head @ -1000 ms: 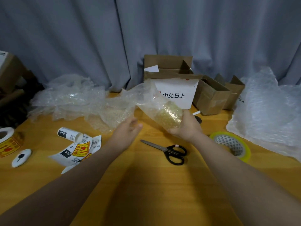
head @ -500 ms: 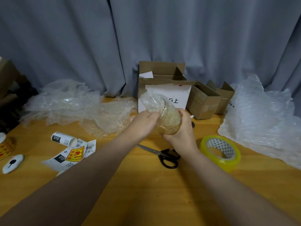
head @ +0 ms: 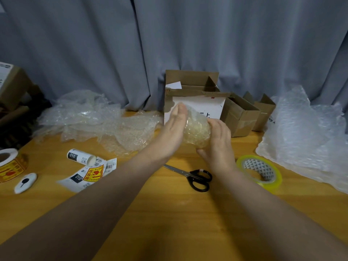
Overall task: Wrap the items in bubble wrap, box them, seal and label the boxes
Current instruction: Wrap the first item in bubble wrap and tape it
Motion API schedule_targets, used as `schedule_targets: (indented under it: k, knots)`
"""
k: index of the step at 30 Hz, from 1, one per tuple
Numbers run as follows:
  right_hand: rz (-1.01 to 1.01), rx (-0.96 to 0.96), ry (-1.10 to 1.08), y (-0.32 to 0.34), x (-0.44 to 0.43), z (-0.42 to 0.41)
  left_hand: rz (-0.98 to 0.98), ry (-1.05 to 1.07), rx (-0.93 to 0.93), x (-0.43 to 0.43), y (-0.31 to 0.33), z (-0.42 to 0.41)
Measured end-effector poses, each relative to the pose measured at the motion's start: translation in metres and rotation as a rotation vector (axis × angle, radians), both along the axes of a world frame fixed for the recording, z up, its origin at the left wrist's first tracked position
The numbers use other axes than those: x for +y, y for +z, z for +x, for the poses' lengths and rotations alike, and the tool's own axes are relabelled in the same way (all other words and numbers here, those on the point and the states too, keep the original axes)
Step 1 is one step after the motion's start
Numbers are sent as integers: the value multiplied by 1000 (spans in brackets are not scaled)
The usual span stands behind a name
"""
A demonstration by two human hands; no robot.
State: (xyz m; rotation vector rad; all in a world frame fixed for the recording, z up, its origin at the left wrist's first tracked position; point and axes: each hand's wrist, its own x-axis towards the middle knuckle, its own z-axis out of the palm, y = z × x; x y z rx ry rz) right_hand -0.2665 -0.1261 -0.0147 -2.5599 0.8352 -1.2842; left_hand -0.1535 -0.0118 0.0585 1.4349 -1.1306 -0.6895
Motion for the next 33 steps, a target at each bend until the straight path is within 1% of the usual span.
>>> schedule_targets:
  k: [2, 3, 4, 5, 6, 7, 8, 9, 10, 11, 12, 13, 15, 16, 17, 18, 20, 22, 23, 26, 27, 29, 31, 32, 33]
  knots:
    - [-145, 18, -26, 0, 1, -1, 48, 11, 317, -5, 5, -1]
    - [-210, 46, -15, 1, 2, -1, 59, -4, 421, -5, 4, 0]
    - [-248, 75, -1, 3, 3, -2, 62, -2, 459, -4, 4, 1]
    - [-248, 95, 5, 7, 3, -1, 76, 25, 385, -3, 9, 2]
    - [-208, 108, 3, 11, 3, -1, 94, 49, 207, -1, 13, 6]
    - [-135, 113, 0, 16, 2, 0, 101, 96, -52, 1, 17, 9]
    - [-46, 112, 6, 19, 0, -1, 51, 170, -297, 2, 21, 14]
    - [39, 109, 30, 23, -3, -3, -7, 261, -471, 3, 25, 22]
    - [111, 104, 72, 26, -6, -7, -48, 336, -569, 5, 30, 31]
    - [173, 100, 130, 29, -8, -11, -65, 363, -620, 9, 33, 40]
    - [228, 98, 191, 32, -9, -15, -51, 329, -649, 9, 32, 50]
    - [272, 101, 246, 35, -9, -17, -4, 236, -647, 12, 31, 57]
    - [340, 118, 324, 39, -7, -19, 101, 21, -534, 15, 26, 63]
    - [377, 128, 351, 40, -6, -19, 114, -40, -478, 16, 24, 63]
    - [422, 141, 377, 40, -6, -18, 98, -47, -463, 16, 23, 61]
    - [466, 159, 400, 39, -6, -17, 76, -20, -501, 15, 22, 58]
    - [508, 202, 432, 36, -4, -15, 61, 55, -648, 11, 22, 51]
    - [493, 231, 443, 33, 0, -13, 83, 135, -839, 7, 21, 43]
    - [469, 241, 447, 33, 2, -11, 91, 175, -901, 5, 20, 40]
    - [450, 245, 462, 35, 4, -8, 120, 234, -965, 1, 14, 39]
    - [465, 234, 456, 35, 2, -7, 129, 225, -953, 1, 13, 39]
    - [490, 194, 397, 34, -3, -8, 111, 215, -841, 2, 11, 39]
    - [463, 179, 238, 33, -9, -8, -4, 252, -703, 7, 13, 38]
    - [440, 176, 149, 33, -11, -8, -65, 242, -645, 9, 14, 37]
    - [423, 166, 81, 34, -12, -8, -83, 177, -589, 11, 16, 34]
